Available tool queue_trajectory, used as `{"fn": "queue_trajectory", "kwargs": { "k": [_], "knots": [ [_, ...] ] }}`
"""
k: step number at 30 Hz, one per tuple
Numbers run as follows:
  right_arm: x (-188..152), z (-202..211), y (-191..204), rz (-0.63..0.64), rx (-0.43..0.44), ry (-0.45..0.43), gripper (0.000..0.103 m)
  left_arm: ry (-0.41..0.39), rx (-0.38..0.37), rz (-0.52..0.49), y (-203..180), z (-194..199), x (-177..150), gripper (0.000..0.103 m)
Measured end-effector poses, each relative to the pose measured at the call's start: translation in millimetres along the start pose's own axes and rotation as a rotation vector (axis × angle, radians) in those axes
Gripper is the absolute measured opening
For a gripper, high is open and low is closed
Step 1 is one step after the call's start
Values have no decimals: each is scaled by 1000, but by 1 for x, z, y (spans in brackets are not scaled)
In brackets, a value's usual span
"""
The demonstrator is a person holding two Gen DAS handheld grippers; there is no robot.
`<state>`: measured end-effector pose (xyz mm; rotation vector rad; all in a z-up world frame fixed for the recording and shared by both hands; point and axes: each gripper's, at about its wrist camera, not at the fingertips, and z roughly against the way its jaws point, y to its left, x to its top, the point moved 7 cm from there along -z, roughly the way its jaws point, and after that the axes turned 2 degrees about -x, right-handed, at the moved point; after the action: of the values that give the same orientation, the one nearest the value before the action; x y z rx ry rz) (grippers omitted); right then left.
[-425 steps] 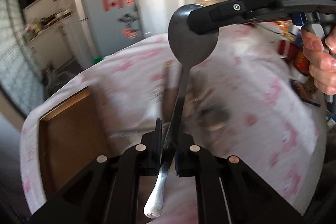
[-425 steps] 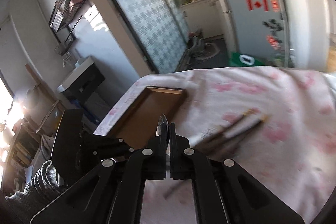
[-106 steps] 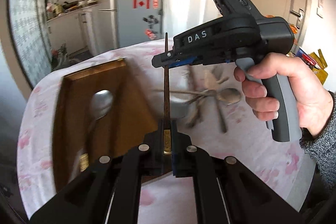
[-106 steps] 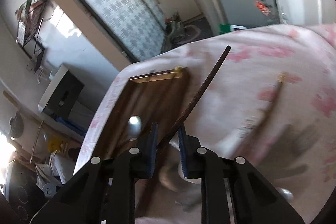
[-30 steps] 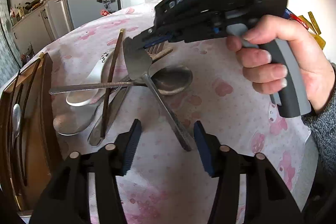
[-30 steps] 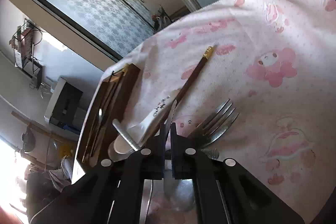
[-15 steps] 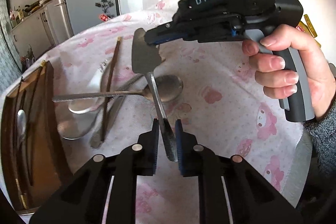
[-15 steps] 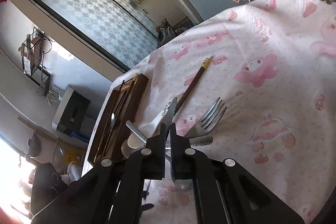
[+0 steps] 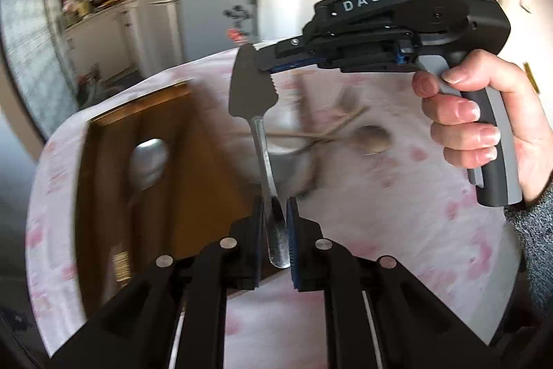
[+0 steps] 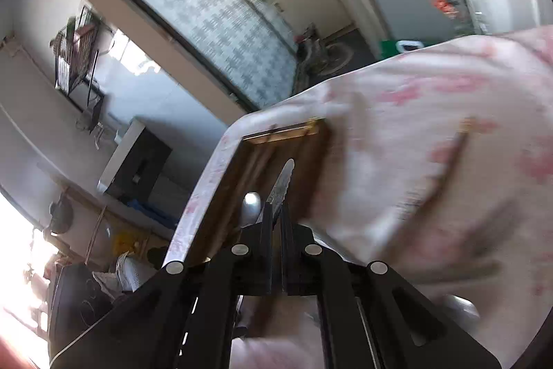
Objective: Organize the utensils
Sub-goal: 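Carry the knife into the wooden tray and open the right tool, then grasp the metal spoon with ridged handle by its bowl, right tool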
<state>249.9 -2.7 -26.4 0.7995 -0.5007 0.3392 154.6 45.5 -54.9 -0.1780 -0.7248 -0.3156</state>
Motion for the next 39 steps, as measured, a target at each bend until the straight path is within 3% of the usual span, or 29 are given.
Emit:
{"fn": "queue_trajectory", "kwargs": {
  "k": [9, 16, 18, 20, 23, 26, 32, 39],
  "knots": [
    [0, -81, 25, 2, -9, 82, 5, 6, 72, 107, 82, 12, -26, 12],
    [-7, -101, 30, 28, -38, 134, 11, 22, 72, 127, 89, 4, -35, 15],
    [-11, -94, 33, 33, -33, 131, 24, 19, 91, 120, 89, 7, -35, 27],
    [-16, -77, 35, 63, -29, 121, 40, -10, 119, 106, 84, 16, -32, 57],
    [-20, -43, 26, 91, -41, 104, 44, -42, 105, 81, 67, 31, -28, 66],
    [-20, -1, 3, 88, -74, 74, 51, -41, 7, 3, 27, 30, -30, 72],
    [-30, 77, -65, 14, -159, 1, 51, 5, -93, -116, -48, -4, -28, 72],
    [-42, 117, -115, -72, -164, -49, 51, 4, -109, -152, -81, -29, -7, 72]
  ]
}}
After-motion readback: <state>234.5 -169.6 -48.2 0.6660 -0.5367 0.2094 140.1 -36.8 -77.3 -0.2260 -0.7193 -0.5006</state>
